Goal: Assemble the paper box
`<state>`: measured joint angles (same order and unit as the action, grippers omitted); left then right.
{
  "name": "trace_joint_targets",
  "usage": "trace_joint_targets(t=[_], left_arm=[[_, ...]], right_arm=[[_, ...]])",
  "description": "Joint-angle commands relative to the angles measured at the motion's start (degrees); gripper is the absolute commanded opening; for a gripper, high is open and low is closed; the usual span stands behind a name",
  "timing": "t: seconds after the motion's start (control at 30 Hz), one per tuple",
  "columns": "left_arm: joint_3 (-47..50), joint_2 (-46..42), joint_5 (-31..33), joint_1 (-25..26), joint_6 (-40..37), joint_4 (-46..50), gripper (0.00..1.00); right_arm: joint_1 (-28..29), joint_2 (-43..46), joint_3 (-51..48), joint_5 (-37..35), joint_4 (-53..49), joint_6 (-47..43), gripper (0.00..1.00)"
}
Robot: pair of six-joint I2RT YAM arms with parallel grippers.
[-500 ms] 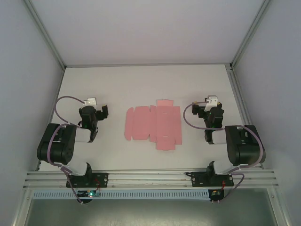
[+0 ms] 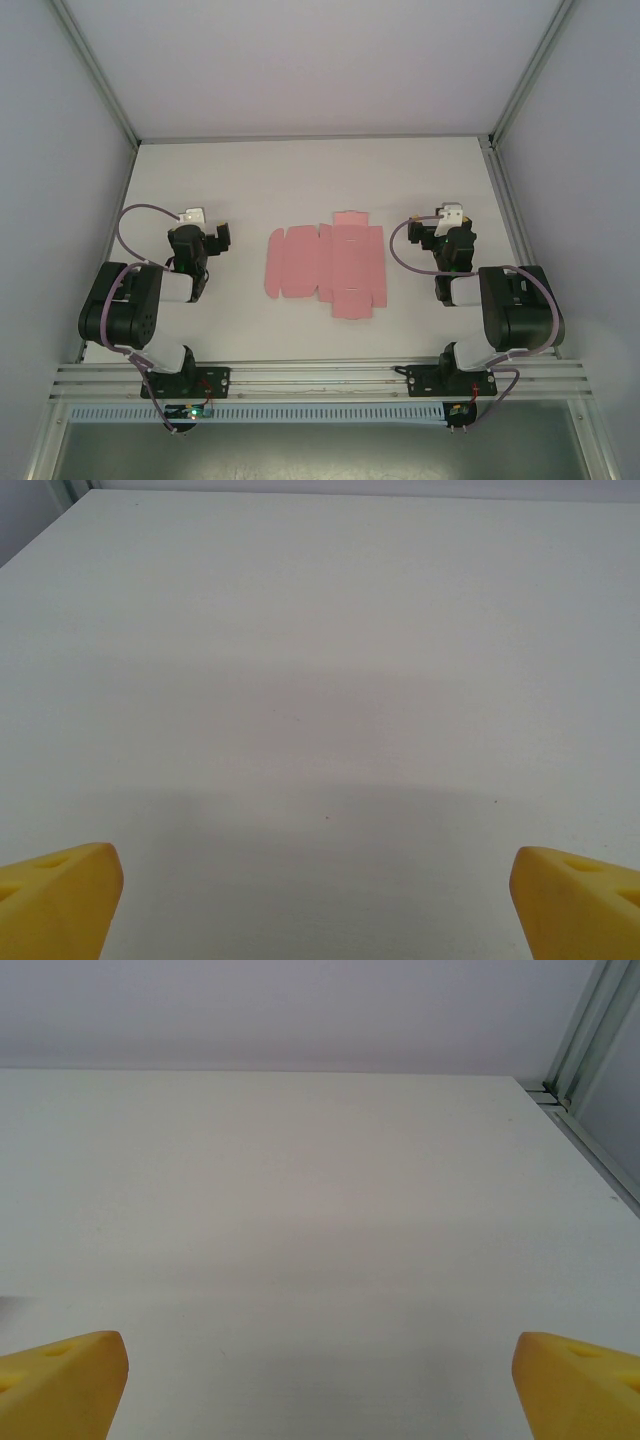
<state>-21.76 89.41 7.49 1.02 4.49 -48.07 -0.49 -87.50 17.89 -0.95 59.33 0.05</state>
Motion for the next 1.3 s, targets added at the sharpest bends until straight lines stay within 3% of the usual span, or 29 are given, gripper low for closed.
trace_joint_targets(t=[0.0,0.57,0.63,0.73,0.83,0.9,1.0,1.1,1.2,1.27], left_arm=[[-0.4,-0.3,0.1,-0.7,-1.0,-2.5,1.00],[-1.5,-1.5,-1.6,-0.7,-1.8,-0.1,1.00],[-3.7,-5.4,-0.7,-0.7,-1.4,7.2,1.00],[-9.9,-14.1,-0.5,-0.6,1.3,25.5,1.00],[-16.4,-19.5,-9.2,-0.6,6.3,40.6,0.99],[-20.6,-20.5,-17.5,-0.5,10.3,48.7,1.00],[-23.0,-20.2,-28.8,0.7,15.4,53.4,1.00],[-24.1,-18.1,-36.3,2.4,18.3,56.7,1.00],[-26.6,-14.2,-38.3,5.2,18.5,63.5,1.00],[-27.3,-10.9,-40.7,7.6,17.9,64.8,1.00]], right_arm=[[0.3,0.4,0.9,0.7,0.3,1.0,0.98],[0.4,0.6,0.8,0.0,0.6,1.2,0.98],[0.8,3.2,1.9,-0.7,-3.1,0.8,0.98],[2.6,11.2,5.4,-4.8,-15.8,0.1,0.98],[3.7,18.0,12.7,-7.3,-34.8,7.4,0.98],[4.8,19.4,18.0,-4.3,-47.6,12.6,0.98],[7.3,18.4,24.1,1.5,-63.7,18.0,0.98],[8.5,15.3,26.2,10.7,-70.1,21.8,0.98],[9.7,11.6,26.7,21.1,-72.0,21.9,0.97],[11.7,9.2,27.1,23.8,-72.4,20.9,0.93]])
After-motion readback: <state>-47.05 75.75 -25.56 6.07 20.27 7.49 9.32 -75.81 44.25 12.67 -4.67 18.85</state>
